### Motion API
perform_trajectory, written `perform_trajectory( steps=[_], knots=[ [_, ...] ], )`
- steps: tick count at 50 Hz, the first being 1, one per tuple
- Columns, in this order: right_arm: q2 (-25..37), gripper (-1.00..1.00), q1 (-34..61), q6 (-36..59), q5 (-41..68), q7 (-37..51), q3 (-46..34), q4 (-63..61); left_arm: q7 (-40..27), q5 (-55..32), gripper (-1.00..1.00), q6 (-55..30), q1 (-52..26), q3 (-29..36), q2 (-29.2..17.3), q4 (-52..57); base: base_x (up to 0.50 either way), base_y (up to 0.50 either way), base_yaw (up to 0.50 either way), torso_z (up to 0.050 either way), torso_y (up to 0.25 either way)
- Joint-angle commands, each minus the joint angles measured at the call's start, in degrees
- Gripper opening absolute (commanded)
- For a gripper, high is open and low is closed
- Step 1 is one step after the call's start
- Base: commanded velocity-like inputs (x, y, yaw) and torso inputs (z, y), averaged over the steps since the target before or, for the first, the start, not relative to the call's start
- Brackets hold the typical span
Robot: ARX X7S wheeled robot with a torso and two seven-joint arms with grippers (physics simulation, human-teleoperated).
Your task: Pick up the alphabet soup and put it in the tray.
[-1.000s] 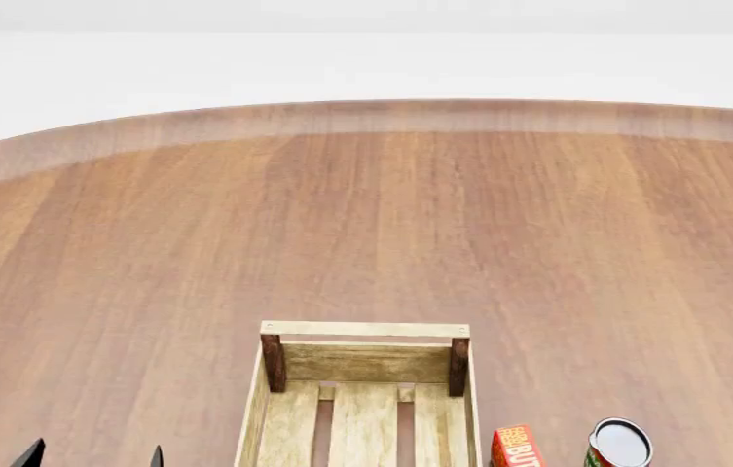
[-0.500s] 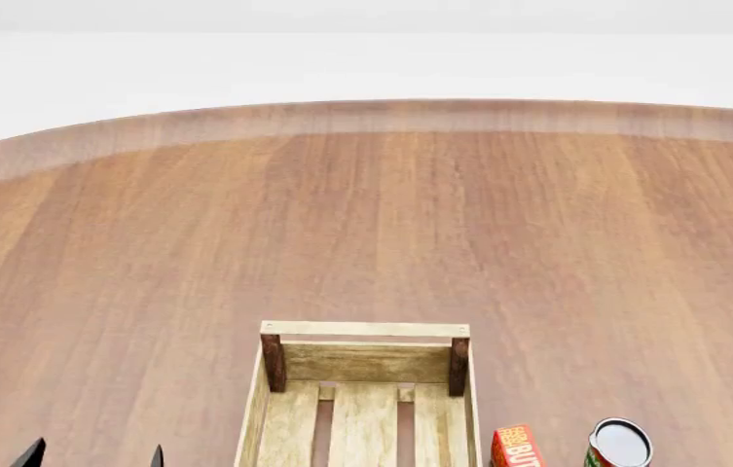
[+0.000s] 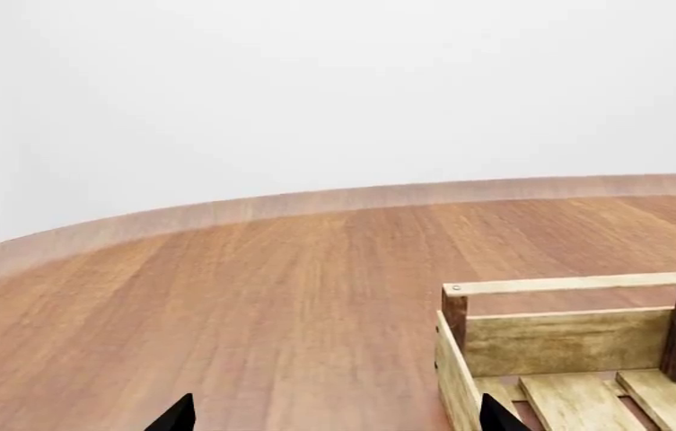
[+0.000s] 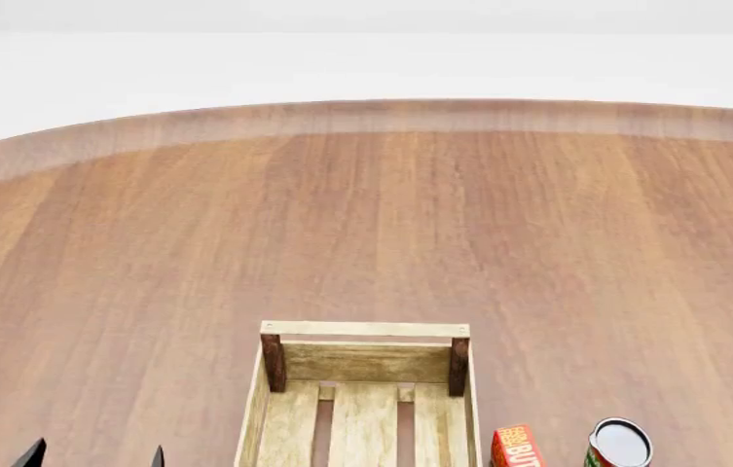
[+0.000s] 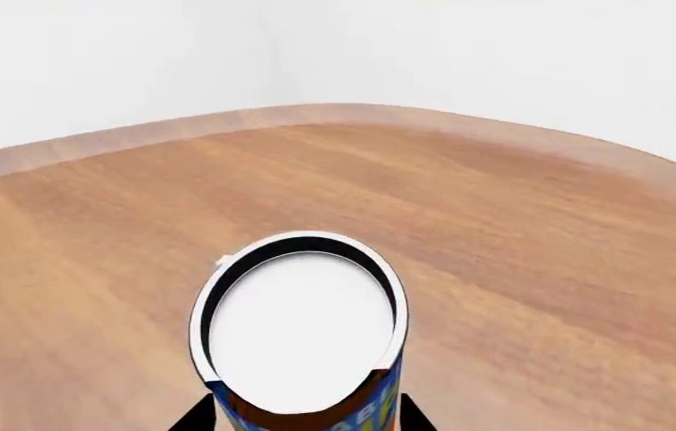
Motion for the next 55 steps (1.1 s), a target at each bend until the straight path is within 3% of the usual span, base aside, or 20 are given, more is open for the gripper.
perform_trajectory(
  steps=[1, 20, 55],
  knots=[
    [1.13, -1.00, 0.51, 0.17, -4.77, -0.69, -3.50, -5.15, -0.29, -0.16, 1.00, -0.04, 0.09, 0.22, -0.26, 0.23, 0.00, 0.00, 0.00, 0.000, 0.000],
    [2.22, -1.00, 2.14, 1.70, -8.90, -1.86, -10.05, -10.29, -0.78, -0.38, 1.00, -0.06, 0.21, 0.59, -0.56, 0.50, 0.00, 0.00, 0.00, 0.000, 0.001],
    [0.95, -1.00, 5.83, -1.89, -10.78, -5.85, -18.22, -8.95, -1.14, -0.89, 1.00, 0.08, -0.36, 1.40, -0.84, -0.25, 0.00, 0.00, 0.00, 0.000, 0.001]
  ],
)
